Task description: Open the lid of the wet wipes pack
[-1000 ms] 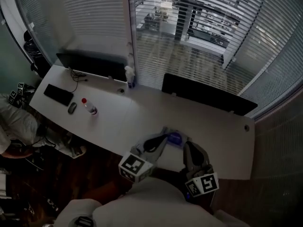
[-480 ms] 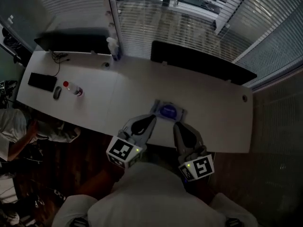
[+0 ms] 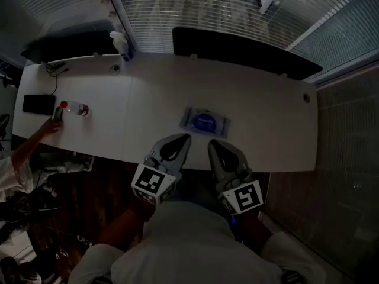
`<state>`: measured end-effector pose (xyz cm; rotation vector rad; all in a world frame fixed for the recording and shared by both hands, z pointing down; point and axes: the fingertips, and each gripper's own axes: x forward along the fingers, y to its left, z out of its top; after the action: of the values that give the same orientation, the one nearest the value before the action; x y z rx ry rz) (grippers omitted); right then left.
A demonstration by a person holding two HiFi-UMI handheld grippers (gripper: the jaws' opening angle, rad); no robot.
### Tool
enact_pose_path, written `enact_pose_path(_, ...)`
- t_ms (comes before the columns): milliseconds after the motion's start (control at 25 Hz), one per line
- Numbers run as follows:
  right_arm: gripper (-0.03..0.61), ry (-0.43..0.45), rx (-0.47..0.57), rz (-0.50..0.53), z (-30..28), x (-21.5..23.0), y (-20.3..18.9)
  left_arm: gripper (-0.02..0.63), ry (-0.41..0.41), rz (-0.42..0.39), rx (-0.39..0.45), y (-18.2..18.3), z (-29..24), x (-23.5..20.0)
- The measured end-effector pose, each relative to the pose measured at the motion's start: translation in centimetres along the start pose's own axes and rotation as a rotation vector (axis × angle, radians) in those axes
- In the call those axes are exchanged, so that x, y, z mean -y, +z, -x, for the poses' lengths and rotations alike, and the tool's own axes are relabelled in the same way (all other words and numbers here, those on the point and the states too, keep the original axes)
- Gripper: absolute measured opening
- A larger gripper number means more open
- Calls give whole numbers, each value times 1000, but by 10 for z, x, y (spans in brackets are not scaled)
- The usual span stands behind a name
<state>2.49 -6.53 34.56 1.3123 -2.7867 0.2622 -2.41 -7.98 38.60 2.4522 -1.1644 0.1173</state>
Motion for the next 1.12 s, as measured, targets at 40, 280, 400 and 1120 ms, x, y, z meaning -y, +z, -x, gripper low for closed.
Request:
enact_pose_path(40,0,-2,-8,6,-1,3,-4,3,-2,0,-10,-5,-2,-1)
enact_pose_path(280,0,-2,-57,31,-8,17,-34,3,10,1,-75,-46,-22,-10)
enact_pose_path(400,2,-16,-114,57,-11,27,-62,3,20,-11,-111,-73,-33,-17)
enact_pose_path(1120,0,40,-335,191,-49,57,-202,3,133,21,-326,-211,-86,-88)
